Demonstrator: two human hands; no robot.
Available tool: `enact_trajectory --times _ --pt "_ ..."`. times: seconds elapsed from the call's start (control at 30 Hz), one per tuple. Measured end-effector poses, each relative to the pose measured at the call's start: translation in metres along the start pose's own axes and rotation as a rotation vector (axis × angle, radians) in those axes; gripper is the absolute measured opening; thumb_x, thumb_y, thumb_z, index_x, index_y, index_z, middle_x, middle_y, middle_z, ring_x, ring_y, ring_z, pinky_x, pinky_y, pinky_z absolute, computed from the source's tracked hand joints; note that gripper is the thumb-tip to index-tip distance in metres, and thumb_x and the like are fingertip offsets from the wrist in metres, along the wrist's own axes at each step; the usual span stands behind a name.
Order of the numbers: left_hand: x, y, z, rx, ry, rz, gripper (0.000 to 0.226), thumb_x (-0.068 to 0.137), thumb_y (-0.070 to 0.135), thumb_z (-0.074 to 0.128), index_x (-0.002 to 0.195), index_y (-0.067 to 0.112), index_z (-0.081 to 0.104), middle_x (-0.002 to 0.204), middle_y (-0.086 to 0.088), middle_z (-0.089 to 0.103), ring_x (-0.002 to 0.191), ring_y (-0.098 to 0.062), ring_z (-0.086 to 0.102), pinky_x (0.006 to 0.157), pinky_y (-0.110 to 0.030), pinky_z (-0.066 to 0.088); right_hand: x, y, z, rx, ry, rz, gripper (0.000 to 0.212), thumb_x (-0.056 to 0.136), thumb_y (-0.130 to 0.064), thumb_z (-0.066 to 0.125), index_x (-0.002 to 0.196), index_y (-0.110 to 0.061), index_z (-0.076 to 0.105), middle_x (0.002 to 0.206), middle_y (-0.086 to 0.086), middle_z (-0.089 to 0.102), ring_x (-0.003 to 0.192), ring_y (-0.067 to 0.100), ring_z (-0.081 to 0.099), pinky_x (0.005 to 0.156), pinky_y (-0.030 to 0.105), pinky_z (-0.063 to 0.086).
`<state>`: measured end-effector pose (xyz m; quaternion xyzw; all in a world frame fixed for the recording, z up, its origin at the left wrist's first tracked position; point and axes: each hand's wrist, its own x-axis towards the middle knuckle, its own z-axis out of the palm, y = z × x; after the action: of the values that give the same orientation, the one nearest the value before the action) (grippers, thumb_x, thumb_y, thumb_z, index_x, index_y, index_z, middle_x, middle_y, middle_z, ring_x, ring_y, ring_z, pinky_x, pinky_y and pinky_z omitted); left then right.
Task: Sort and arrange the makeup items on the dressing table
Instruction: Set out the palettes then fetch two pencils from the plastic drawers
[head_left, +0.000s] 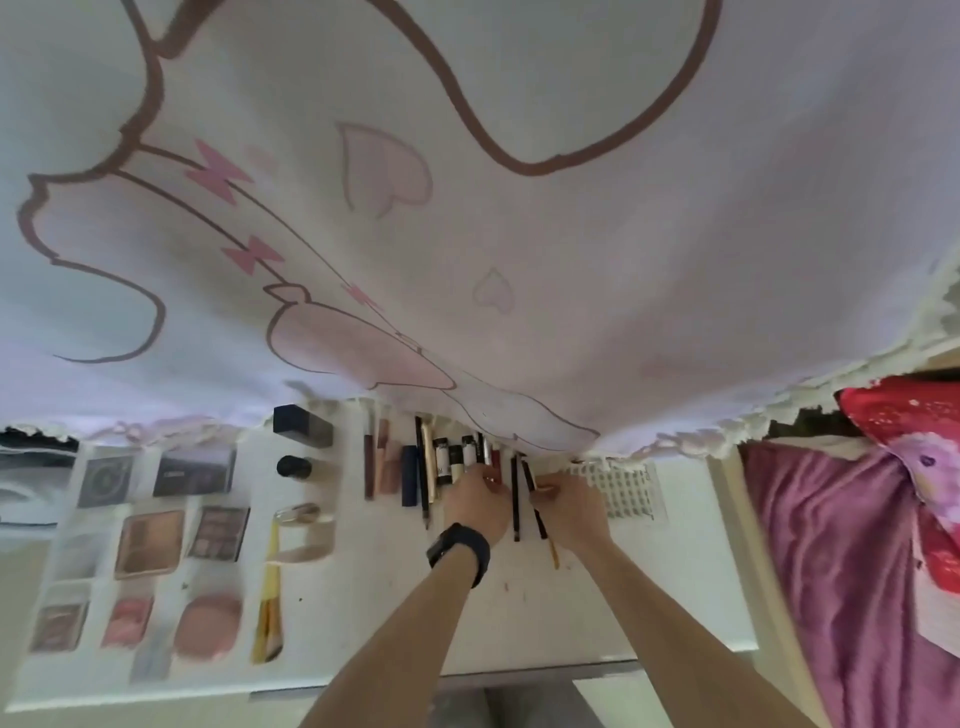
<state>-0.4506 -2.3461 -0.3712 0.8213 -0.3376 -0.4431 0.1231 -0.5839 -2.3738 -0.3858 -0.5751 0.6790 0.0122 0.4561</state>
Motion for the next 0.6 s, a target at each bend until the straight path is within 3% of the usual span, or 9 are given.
enact_trajectory --times 0.1,0.2,0.3,0.37,0.47,0.6 --pt "-0.001 -0.021 -0.001 0.129 0.077 0.165 0.034 0.093 0.021 0.051 0.126 0.028 0.058 0.121 0.002 0.062 0.112 -0.019 0.057 0.090 -0.038 0.054 0.004 -0.009 0.005 -0.023 0.048 -0.058 0.020 0.093 -0.019 0.057 0.087 -0.026 0.075 0.067 -0.011 0.065 0.062 0.010 0.055 0.047 0.011 0.030" --pt "-0.001 -0.048 -0.003 0.416 0.180 0.380 0.046 0.091 0.023 0.056 0.137 0.025 0.051 0.140 0.002 0.051 0.133 -0.021 0.040 0.105 -0.033 0.041 0.009 -0.016 0.011 -0.024 0.087 -0.074 0.026 0.097 -0.017 0.054 0.076 -0.013 0.068 0.070 -0.001 0.067 0.068 0.019 0.062 0.052 0.020 0.037" --pt "-0.001 -0.070 -0.007 0.564 0.166 0.502 0.060 0.091 0.031 0.056 0.148 0.023 0.040 0.157 0.001 0.034 0.148 -0.023 0.024 0.118 -0.037 0.024 0.007 -0.018 0.018 0.008 0.131 -0.080 0.029 0.095 -0.013 0.055 0.067 -0.010 0.058 0.065 0.003 0.063 0.067 0.023 0.059 0.052 0.019 0.032" --pt "0.000 -0.082 -0.009 0.633 0.126 0.530 0.068 0.093 0.039 0.051 0.154 0.025 0.027 0.164 0.002 0.017 0.153 -0.021 0.005 0.122 -0.039 0.006 0.000 -0.016 0.022 0.056 0.142 -0.078 0.014 0.095 -0.012 0.057 0.088 -0.009 0.070 0.088 0.004 0.074 0.082 0.022 0.067 0.068 0.020 0.043" --pt "0.003 -0.094 -0.011 0.717 0.074 0.554 0.078 0.094 0.051 0.044 0.159 0.028 0.008 0.167 0.003 -0.006 0.150 -0.018 -0.022 0.117 -0.040 -0.019 -0.013 -0.011 0.028 0.091 0.117 -0.075 0.032 0.097 -0.011 0.058 0.128 -0.010 0.064 0.124 0.004 0.069 0.106 0.020 0.068 0.093 0.028 0.049" --pt "0.011 -0.102 -0.015 0.789 0.078 0.586 0.088 0.091 0.066 0.040 0.157 0.032 -0.007 0.162 0.005 -0.024 0.143 -0.023 -0.036 0.114 -0.046 -0.027 -0.027 0.003 0.039 -0.075 0.129 -0.219 0.048 0.094 -0.017 0.066 0.141 -0.015 0.055 0.132 0.002 0.064 0.112 0.020 0.064 0.098 0.034 0.051"
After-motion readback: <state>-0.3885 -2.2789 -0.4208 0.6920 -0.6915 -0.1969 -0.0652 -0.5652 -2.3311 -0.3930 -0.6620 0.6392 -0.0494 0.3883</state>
